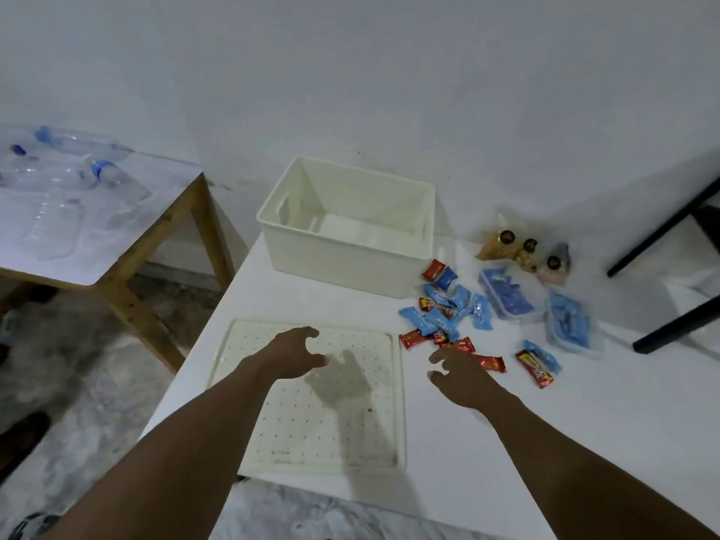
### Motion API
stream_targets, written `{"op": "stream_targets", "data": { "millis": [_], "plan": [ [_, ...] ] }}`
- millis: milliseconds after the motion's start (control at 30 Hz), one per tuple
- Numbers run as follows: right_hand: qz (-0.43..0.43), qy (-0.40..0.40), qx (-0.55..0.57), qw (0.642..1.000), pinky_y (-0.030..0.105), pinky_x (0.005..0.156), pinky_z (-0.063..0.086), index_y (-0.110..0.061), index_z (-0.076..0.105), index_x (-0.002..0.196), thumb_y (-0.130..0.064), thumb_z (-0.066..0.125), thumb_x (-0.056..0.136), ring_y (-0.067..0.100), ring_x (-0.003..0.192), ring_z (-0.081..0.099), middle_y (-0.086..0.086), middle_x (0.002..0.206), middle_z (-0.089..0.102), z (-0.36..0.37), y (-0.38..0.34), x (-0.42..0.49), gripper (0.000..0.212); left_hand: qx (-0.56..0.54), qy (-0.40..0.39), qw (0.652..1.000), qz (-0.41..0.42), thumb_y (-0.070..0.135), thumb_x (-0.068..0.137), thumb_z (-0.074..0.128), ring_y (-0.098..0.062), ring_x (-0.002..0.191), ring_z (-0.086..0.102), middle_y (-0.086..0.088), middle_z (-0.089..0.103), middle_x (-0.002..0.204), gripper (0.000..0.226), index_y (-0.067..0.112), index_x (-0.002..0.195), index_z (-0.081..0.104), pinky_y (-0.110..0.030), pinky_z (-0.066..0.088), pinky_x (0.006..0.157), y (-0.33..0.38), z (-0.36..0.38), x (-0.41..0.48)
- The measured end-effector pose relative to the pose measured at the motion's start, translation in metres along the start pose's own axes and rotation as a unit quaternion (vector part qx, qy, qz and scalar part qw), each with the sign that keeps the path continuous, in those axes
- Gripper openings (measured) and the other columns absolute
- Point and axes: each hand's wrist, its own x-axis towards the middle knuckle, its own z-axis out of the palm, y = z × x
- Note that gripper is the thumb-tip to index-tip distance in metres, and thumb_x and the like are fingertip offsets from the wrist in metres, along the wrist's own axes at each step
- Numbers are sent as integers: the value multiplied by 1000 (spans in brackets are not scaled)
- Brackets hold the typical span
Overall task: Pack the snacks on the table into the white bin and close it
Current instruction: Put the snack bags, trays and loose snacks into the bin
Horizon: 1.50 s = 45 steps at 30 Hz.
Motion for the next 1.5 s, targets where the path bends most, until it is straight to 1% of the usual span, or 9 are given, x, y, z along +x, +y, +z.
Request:
{"op": "stream_targets", "data": {
  "millis": [133, 233, 433, 567, 767, 933, 1100, 1267, 1500],
  "plan": [
    [12, 24, -2, 1000, 22, 91, 36, -20, 59, 126, -29, 57, 95, 17, 118, 54, 0, 128, 59, -38, 27, -2, 33, 27, -18, 998, 47, 49, 84, 71, -21, 132, 50, -6, 50, 147, 73, 26, 147, 42, -32, 38, 108, 62, 4, 19],
    [56, 48, 56, 996, 25, 78, 46, -25, 61, 112, -26, 61, 90, 13, 88, 59, -2, 100, 62, -62, 53, -3, 22, 44, -18, 996, 79, 50, 83, 71, -21, 131, 49, -6, 50, 145, 73, 28, 146, 42, -33, 40, 108, 108, 12, 31],
    [82, 91, 99, 988, 13, 52, 38, -24, 62, 111, -30, 65, 90, 8, 73, 56, 0, 99, 60, -100, 112, 17, 22, 51, -31, 993, 106, 41, 86, 72, -21, 129, 51, -6, 50, 145, 68, 27, 146, 43, -31, 44, 102, 183, 39, 62],
    [74, 89, 101, 988, 23, 75, 44, -25, 61, 108, -30, 65, 89, 13, 86, 58, -2, 99, 58, -130, 152, 47, 20, 41, -23, 993, 109, 38, 87, 71, -21, 123, 54, -7, 55, 138, 62, 24, 143, 48, -25, 42, 96, 229, 59, 87],
    [61, 88, 131, 986, 18, 78, 36, -13, 64, 111, -16, 65, 90, 14, 89, 55, 3, 98, 59, -174, 210, 101, 22, 27, -10, 995, 94, 37, 88, 69, -21, 123, 56, -5, 52, 144, 62, 24, 144, 46, -26, 44, 97, 298, 92, 134],
    [65, 99, 134, 984, 25, 89, 42, -8, 65, 115, -13, 65, 88, 25, 104, 61, 13, 120, 64, -212, 254, 145, 27, 18, 9, 994, 106, 36, 90, 69, -20, 128, 53, -8, 53, 142, 59, 21, 144, 47, -25, 38, 103, 353, 115, 171],
    [81, 121, 172, 974, 22, 78, 38, -12, 64, 112, -18, 65, 89, 18, 90, 56, 12, 117, 64, -246, 290, 195, 24, -17, 45, 993, 108, 30, 90, 69, -25, 113, 63, -3, 58, 136, 45, 23, 133, 57, -26, 47, 88, 400, 127, 221],
    [112, 146, 206, 961, 27, 85, 43, -12, 62, 116, -17, 66, 88, 28, 113, 58, 12, 125, 62, -271, 315, 249, 29, -64, 22, 991, 118, 28, 85, 75, -20, 105, 64, 0, 58, 129, 39, 28, 122, 65, -20, 47, 75, 441, 144, 278],
    [104, 154, 281, 942, 26, 77, 43, -22, 66, 109, -14, 66, 87, 21, 95, 57, 6, 117, 66, -281, 355, 310, 23, -53, 0, 980, 190, 23, 80, 80, -15, 112, 63, 3, 68, 121, 33, 25, 112, 75, -19, 45, 91, 479, 186, 336]
  ]
}}
